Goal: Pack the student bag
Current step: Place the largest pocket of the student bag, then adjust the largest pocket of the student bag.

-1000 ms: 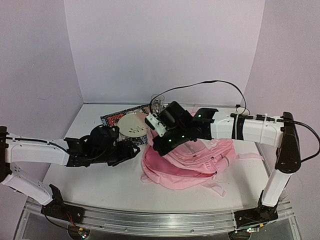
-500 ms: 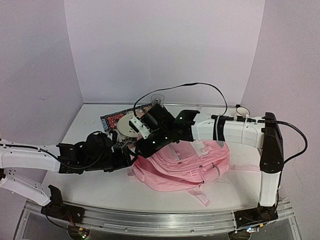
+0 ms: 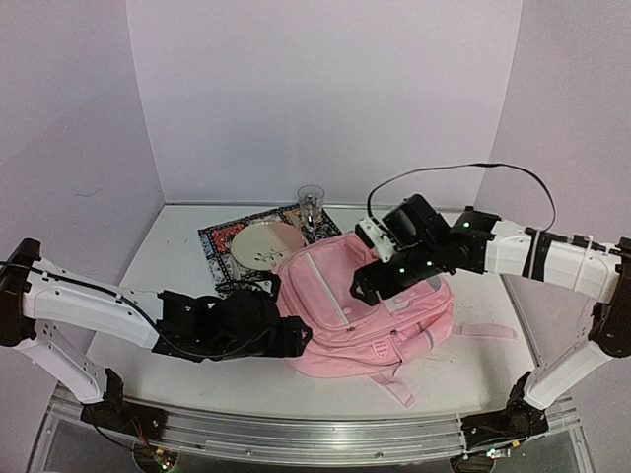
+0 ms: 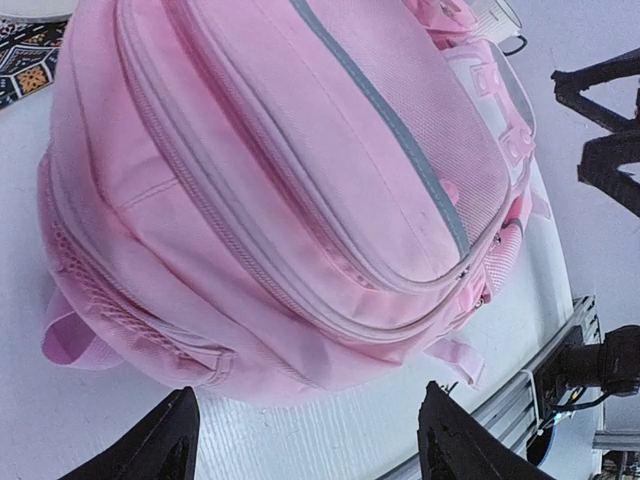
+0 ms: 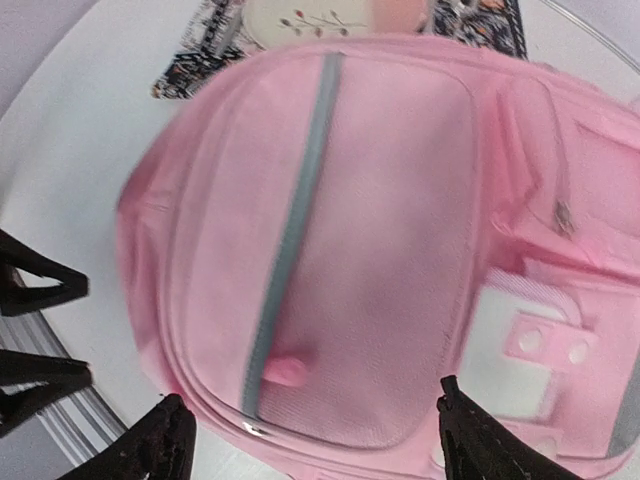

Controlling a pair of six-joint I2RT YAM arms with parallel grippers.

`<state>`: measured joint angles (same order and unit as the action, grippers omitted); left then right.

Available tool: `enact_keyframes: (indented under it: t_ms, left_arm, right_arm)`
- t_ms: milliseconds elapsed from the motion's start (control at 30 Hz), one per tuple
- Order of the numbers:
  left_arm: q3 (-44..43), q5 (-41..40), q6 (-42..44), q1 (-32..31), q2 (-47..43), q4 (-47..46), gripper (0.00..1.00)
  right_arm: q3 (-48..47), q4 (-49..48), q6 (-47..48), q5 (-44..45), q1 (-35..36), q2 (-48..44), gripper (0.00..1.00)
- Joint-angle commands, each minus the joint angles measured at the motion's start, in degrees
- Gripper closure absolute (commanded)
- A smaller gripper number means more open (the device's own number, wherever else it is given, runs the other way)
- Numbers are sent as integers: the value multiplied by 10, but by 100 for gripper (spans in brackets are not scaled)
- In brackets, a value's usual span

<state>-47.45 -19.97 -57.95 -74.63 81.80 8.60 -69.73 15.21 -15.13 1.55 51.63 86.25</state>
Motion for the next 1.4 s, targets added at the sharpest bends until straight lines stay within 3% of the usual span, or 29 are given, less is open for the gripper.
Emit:
enact_keyframes:
  t_ms: [0,233,400,533,933,1133,1367]
  left_arm:
    - [-81,-32,20,-30,58,23,24]
    - [-118,-38,-6,-33,99,42,23]
    - [-109,-44,-32,-8,60,74,18]
    - [-83,-2,-39,49,22,75,15]
    - [-6,145,-24,222,-45,34,12]
    - [0,217,-22,244,-13,-23,17]
    - [-1,275,-30,245,32,-68,32]
  right_arm:
    - [88,64,-36,2,-52,-54,16]
    - [205,75,-102,-4,-81,-142,18]
    - [279,55,-150,-47,-80,-185,29]
    - [320,18,-183,-72,-62,-198,37]
    - [391,-78,-364,36,71,-154,49]
    - [390,-129,-384,61,94,-108,57]
    - [382,-146,-395,98,104,-47,73]
